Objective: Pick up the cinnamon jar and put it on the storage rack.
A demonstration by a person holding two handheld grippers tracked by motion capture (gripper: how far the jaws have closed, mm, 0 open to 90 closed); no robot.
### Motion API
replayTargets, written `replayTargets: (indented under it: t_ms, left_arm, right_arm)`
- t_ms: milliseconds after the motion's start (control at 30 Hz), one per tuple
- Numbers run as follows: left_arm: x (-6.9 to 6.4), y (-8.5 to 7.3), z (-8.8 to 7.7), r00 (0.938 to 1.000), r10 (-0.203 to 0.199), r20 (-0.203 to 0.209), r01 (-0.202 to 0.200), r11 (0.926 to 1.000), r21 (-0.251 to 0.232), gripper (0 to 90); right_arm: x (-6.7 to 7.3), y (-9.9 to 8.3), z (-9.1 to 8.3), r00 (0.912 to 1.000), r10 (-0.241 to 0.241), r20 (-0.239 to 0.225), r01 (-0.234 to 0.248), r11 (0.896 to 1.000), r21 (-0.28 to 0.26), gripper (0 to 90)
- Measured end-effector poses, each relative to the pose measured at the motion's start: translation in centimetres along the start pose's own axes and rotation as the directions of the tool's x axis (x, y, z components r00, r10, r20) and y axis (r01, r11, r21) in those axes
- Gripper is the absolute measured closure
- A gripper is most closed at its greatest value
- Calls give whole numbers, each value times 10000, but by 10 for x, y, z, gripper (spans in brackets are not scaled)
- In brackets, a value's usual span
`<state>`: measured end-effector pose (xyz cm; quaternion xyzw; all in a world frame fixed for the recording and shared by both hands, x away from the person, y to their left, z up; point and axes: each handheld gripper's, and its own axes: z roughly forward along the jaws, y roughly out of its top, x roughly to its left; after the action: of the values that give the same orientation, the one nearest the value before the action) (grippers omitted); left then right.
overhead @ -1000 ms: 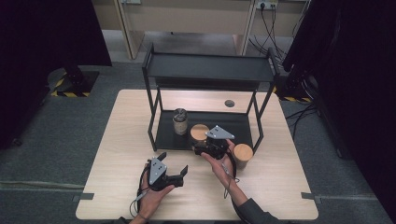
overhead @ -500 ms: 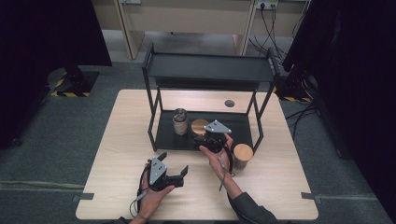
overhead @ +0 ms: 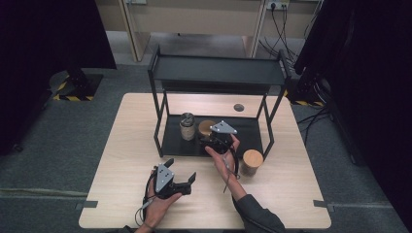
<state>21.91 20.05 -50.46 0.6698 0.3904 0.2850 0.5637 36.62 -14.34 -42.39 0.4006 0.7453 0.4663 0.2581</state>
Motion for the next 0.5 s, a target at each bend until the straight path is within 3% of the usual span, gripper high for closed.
replayTargets:
  t_ms: [500]
  left_arm:
    - [0,0,0,10000,12,29,-12,10000,21,18]
  right_arm:
    - [-2,0,17,9997,-117,199,117,9999,16,259]
